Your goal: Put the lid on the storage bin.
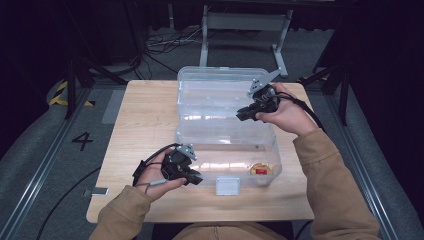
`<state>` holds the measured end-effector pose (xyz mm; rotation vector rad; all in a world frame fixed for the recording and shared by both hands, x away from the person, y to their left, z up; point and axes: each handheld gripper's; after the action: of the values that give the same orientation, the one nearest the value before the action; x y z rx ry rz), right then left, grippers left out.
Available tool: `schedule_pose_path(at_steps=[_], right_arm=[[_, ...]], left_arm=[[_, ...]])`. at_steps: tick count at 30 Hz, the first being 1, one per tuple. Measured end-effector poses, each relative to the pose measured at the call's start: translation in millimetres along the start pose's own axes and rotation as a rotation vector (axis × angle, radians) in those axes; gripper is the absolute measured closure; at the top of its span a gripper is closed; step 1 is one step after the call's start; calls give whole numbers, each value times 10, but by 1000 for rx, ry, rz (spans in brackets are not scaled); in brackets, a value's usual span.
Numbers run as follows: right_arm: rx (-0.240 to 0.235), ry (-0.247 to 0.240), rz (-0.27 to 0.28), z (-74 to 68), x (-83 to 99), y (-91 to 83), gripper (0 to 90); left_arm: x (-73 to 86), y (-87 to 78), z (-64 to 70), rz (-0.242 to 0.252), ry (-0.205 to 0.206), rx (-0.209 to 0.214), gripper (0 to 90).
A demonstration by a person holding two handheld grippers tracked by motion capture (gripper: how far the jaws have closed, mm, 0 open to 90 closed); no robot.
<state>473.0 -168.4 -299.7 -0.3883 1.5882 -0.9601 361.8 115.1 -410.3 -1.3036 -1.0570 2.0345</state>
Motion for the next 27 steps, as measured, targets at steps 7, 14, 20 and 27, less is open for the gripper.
schedule_pose_path(at_steps=[7, 14, 20, 27], right_arm=[[-7, -19, -3, -76, 21, -40, 809], [0, -36, -7, -150, 41, -68, 810], [1, -51, -12, -203, 56, -89, 810], [0, -63, -15, -261, 76, -108, 810]], left_arm=[[1, -2, -3, -1, 2, 0, 755], [2, -2, -3, 0, 0, -1, 755], [3, -4, -3, -3, -1, 0, 755], [5, -4, -5, 1, 0, 2, 755]])
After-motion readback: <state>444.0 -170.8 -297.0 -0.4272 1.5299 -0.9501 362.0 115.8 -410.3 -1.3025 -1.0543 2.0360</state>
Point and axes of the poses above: each handheld gripper's, and its own axes: y roughly forward along the jaws, x roughly out of its underside, z roughly to its right, and after that the axes turned 1 degree about -z, right-handed
